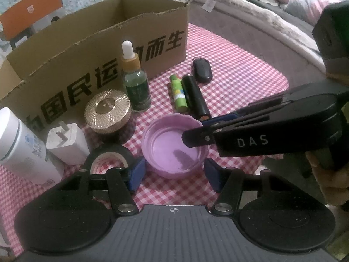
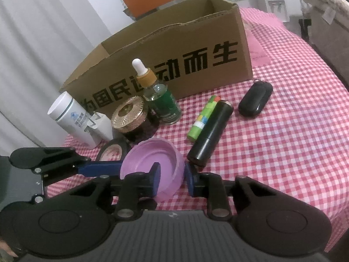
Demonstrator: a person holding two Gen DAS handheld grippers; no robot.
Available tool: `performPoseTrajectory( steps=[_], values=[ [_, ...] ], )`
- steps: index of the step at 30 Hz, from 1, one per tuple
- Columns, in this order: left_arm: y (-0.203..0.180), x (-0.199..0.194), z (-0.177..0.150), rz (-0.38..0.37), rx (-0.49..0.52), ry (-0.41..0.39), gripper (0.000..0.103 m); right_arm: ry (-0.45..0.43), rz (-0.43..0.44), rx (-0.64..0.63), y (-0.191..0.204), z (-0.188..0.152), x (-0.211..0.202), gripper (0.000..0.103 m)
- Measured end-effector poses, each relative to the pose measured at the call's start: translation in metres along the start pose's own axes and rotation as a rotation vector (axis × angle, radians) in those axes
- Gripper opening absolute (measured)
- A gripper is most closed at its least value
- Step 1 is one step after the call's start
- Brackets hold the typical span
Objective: Organize rigid objects
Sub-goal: 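Reach the right gripper to the pink-purple lid and grasp its rim, then carry the lid into the cardboard box and open the right gripper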
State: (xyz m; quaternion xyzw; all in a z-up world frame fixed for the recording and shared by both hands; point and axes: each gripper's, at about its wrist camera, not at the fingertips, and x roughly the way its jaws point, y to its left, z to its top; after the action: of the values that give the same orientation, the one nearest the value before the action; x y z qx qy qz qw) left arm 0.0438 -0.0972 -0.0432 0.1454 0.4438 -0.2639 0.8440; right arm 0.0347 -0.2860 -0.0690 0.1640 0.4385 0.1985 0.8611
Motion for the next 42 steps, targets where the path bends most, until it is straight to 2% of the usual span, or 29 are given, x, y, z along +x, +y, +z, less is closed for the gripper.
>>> performPoseTrajectory(
  steps=[7, 13, 18, 23, 28, 33, 38, 42],
  values=[
    [-0.006, -0.019, 0.005, 0.036, 0.02, -0.068, 0.059, -0.035, -0.001, -0.026, 0.011, -0.001, -0.017, 0.025],
    [-0.007, -0.059, 0.013, 0.078, 0.023, -0.193, 0.059, -0.117, 0.004, -0.083, 0.034, 0.013, -0.052, 0.025],
    [0.007, -0.098, 0.03, 0.151, 0.018, -0.304, 0.059, -0.207, 0.031, -0.176, 0.069, 0.045, -0.077, 0.026],
    [0.04, -0.118, 0.057, 0.214, -0.027, -0.352, 0.059, -0.237, 0.084, -0.266, 0.103, 0.094, -0.076, 0.026],
    [0.086, -0.107, 0.092, 0.249, -0.071, -0.313, 0.059, -0.16, 0.134, -0.314, 0.124, 0.156, -0.039, 0.026],
    [0.133, -0.071, 0.12, 0.254, -0.113, -0.217, 0.059, 0.024, 0.149, -0.265, 0.125, 0.213, 0.041, 0.025],
    [0.167, -0.023, 0.135, 0.247, -0.133, -0.105, 0.058, 0.175, 0.132, -0.203, 0.111, 0.245, 0.114, 0.022],
    [0.179, 0.0, 0.139, 0.27, -0.121, -0.044, 0.058, 0.262, 0.124, -0.155, 0.097, 0.256, 0.158, 0.021]
  ],
)
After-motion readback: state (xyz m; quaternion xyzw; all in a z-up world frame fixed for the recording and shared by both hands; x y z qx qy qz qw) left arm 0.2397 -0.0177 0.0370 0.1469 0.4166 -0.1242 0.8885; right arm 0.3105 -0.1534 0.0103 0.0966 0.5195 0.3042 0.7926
